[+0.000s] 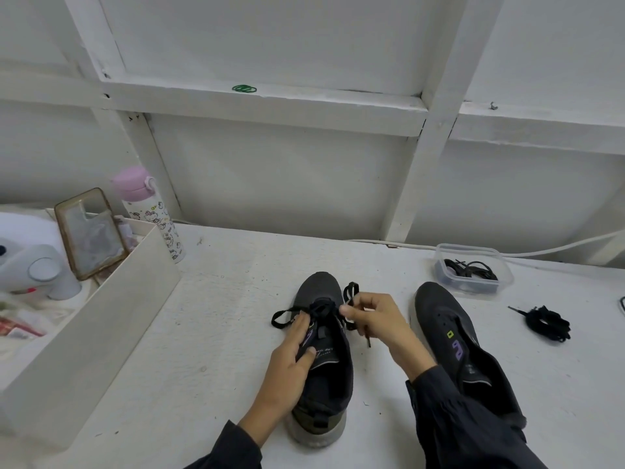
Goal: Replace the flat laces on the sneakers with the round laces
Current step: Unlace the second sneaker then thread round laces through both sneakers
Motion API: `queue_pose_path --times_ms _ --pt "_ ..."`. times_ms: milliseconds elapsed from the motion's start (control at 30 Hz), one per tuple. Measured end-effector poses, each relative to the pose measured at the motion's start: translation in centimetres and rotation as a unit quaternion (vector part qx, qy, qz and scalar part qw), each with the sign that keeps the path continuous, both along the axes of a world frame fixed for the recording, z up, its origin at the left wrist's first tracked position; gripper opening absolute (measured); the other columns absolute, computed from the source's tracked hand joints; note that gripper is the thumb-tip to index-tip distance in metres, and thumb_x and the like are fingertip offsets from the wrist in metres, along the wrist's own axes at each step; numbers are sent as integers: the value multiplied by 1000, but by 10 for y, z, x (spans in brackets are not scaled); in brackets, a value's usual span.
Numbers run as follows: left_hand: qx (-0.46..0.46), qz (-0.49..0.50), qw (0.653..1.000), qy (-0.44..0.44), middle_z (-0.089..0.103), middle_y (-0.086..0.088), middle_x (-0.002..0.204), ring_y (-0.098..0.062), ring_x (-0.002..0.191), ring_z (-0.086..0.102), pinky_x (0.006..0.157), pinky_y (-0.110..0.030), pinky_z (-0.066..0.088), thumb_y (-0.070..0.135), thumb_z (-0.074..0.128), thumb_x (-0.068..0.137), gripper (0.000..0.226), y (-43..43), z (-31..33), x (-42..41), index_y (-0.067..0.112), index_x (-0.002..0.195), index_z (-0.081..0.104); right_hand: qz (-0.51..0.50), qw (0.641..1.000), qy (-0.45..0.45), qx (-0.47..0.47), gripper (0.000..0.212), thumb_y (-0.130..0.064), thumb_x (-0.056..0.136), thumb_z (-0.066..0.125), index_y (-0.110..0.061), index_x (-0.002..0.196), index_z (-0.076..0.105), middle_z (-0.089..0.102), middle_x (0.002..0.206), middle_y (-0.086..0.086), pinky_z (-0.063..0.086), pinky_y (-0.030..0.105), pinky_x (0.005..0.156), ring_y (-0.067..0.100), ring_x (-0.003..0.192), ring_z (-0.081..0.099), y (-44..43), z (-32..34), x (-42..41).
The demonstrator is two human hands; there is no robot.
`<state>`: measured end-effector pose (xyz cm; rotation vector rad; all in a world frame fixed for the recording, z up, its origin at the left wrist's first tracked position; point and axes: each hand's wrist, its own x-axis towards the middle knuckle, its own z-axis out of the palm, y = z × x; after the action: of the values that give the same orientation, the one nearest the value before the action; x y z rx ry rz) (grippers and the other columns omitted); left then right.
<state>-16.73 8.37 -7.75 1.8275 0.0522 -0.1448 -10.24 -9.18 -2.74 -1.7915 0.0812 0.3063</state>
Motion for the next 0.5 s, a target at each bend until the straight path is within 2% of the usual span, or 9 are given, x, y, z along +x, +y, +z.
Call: queue_pose_path --times_ms 67,133,200,267,367,433,500 --pt "0 0 1000 1 26 21 147 5 138 20 108 -5 17 0 49 98 58 0 0 0 21 149 30 -89 995 -23 34 25 -14 90 67 -9 70 54 44 56 -1 30 18 45 11 45 39 -6 2 8" --pt "-3 -1 1000 -1 25 21 147 5 139 20 110 -8 16 0 49 98 59 -1 0 0 22 149 30 -194 976 -47 91 20 -16 95 61 -7 79 53 42 66 2 27 18 43 11 48 35 -13 5 14" --pt "-5 0 1000 -2 26 19 149 3 140 20 112 -11 16 -1 48 98 59 -1 0 0 22 149 30 -227 966 -50 112 20 -21 96 60 -5 85 54 45 69 2 27 18 42 10 48 35 -17 9 14" --pt "-7 1 1000 -2 26 19 150 3 141 20 113 -11 18 -1 48 98 59 -1 0 0 22 149 30 -166 983 -12 71 27 -29 94 63 -6 81 56 49 57 -4 28 17 41 10 45 36 -14 10 8" --pt "-3 3 1000 -3 27 20 148 3 140 21 105 1 20 -2 49 97 60 -1 0 0 22 149 30 -17 999 47 7 30 -30 85 74 -10 72 57 50 43 -11 29 18 42 10 41 39 0 7 -6" --pt "-2 5 1000 -1 27 19 149 1 142 22 108 -4 20 -1 49 97 59 0 0 0 21 149 31 16 999 41 4 28 -22 83 77 -9 68 57 51 46 -7 29 18 42 11 41 41 5 -1 -8" --pt "-1 5 1000 0 27 18 150 -1 143 22 114 -13 18 0 49 98 59 0 -1 0 22 149 31 7 1000 19 -6 26 -17 84 75 -3 69 58 51 52 1 29 20 44 13 44 41 4 -4 -5"
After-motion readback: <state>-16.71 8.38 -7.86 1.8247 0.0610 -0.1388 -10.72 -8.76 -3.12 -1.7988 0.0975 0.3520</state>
